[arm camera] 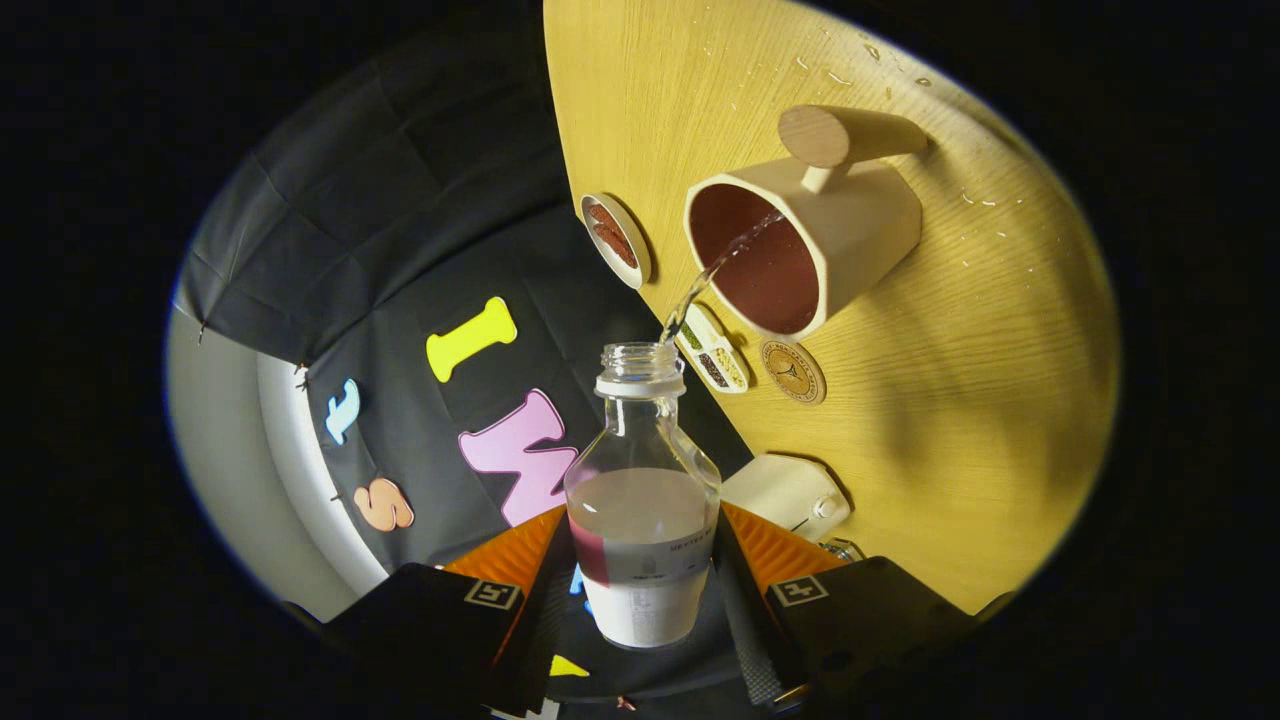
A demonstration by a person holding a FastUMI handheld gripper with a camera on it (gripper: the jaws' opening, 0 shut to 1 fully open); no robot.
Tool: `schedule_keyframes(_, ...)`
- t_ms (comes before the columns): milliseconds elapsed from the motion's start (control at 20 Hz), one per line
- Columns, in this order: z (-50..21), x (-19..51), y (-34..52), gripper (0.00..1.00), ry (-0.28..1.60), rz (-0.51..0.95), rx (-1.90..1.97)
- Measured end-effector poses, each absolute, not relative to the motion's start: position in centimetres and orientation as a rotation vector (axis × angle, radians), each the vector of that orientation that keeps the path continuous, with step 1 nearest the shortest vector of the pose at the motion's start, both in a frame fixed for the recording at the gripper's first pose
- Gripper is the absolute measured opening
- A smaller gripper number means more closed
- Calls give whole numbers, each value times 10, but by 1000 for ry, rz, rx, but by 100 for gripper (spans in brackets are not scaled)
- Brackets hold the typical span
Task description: Take the bottle from table, then pour the juice into the cup, finally place the bottle on the coaster
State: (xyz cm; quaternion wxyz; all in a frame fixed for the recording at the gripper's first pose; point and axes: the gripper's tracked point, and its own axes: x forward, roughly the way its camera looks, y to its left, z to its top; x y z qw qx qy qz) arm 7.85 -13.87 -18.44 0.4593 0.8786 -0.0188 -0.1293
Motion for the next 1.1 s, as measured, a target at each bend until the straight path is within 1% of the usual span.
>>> schedule_keyframes(850,-161,86,-171,75,-347,-441,2344)
schedule_keyframes(1100,-161,89,-171,75,-354,-450,2362)
